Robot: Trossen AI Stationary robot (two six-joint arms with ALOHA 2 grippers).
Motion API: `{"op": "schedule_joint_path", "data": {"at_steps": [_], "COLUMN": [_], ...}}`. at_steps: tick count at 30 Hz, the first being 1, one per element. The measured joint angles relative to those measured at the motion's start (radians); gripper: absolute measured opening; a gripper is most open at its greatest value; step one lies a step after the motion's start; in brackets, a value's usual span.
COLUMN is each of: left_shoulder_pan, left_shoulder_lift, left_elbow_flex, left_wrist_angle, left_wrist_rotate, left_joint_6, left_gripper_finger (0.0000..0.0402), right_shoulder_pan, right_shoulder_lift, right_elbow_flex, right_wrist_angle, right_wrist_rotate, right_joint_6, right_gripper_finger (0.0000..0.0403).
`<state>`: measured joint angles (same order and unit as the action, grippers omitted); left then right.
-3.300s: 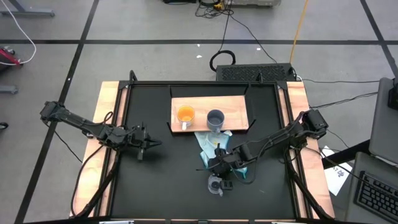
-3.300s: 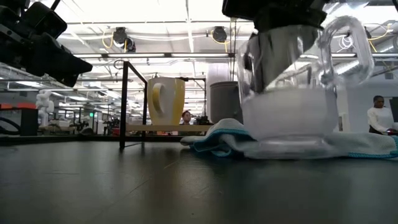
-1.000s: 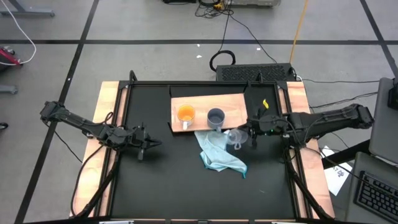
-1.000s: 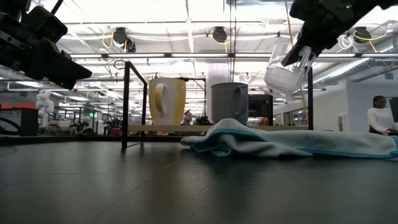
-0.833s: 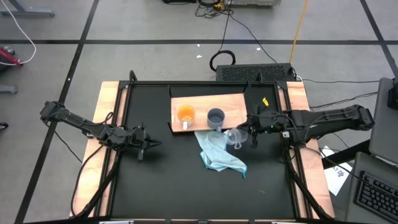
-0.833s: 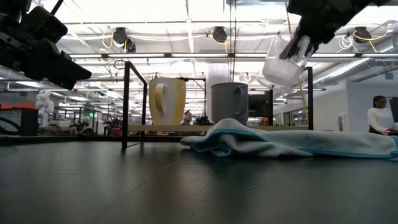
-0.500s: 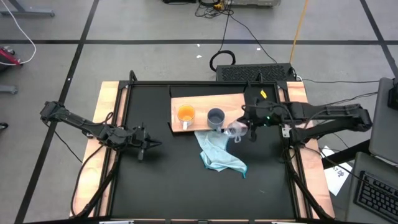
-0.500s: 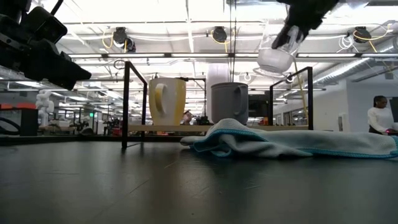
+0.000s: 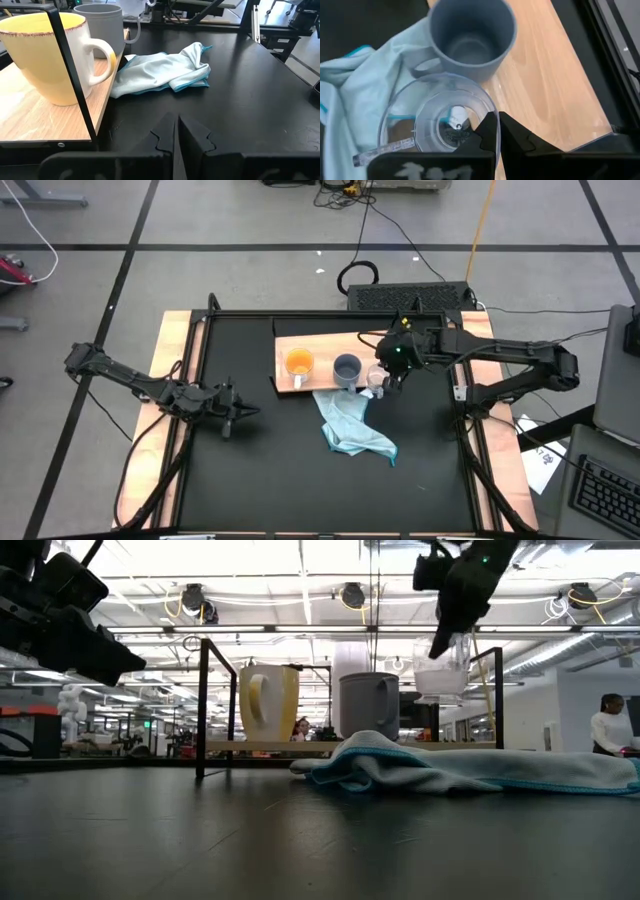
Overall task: Stack small to large cups/mugs on shelf
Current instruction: Put the transparent mug on the shelf
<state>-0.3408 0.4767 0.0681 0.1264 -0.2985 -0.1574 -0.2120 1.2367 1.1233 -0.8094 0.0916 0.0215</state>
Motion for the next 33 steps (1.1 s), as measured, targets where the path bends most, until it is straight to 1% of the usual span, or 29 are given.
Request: {"op": "schedule_joint_path", "data": {"at_steps": [11,16,19,22,24,28,31,33], "left_shoulder_pan": [0.000,0.000,0.000,0.000,0.000,0.000,0.000,0.000], "left_shoulder_lift": [0.000,0.000,0.000,0.000,0.000,0.000,0.000,0.000], "left_elbow_flex": [0.000,0.000,0.000,0.000,0.000,0.000,0.000,0.000], "left_wrist_angle": [-0.021,-0.027,-0.026,-0.027,-0.026,-0.026,-0.026,-0.026], "left_wrist_rotate": [0.000,0.000,0.000,0.000,0.000,0.000,0.000,0.000], "left_joint_6": [0.016,0.015,0.015,0.014,0.014,0.014,0.014,0.014], "left_gripper_finger": [0.0026,0.0026,0.0026,0.0026,0.0026,0.0026,0.0026,0.0026], "right_shoulder_pan": [-0.111,-0.157,-0.174,-0.200,-0.214,-0.237,-0.258,-0.263], "right_shoulder_lift": [0.057,0.075,0.082,0.083,0.082,0.083,0.082,0.083], "right_elbow_flex": [0.000,0.000,0.000,0.000,-0.001,-0.018,-0.037,-0.051], "right_wrist_angle": [0.022,0.050,0.072,0.053,0.061,0.059,0.065,0.086], "right_wrist_rotate": [-0.025,-0.096,-0.101,-0.143,-0.150,-0.154,-0.199,-0.201], "right_joint_6": [-0.078,-0.115,-0.132,-0.146,-0.152,-0.177,-0.190,-0.190], "right_gripper_finger": [0.0000,0.0000,0.0000,0.0000,0.0000,0.0000,0.0000,0.0000]}}
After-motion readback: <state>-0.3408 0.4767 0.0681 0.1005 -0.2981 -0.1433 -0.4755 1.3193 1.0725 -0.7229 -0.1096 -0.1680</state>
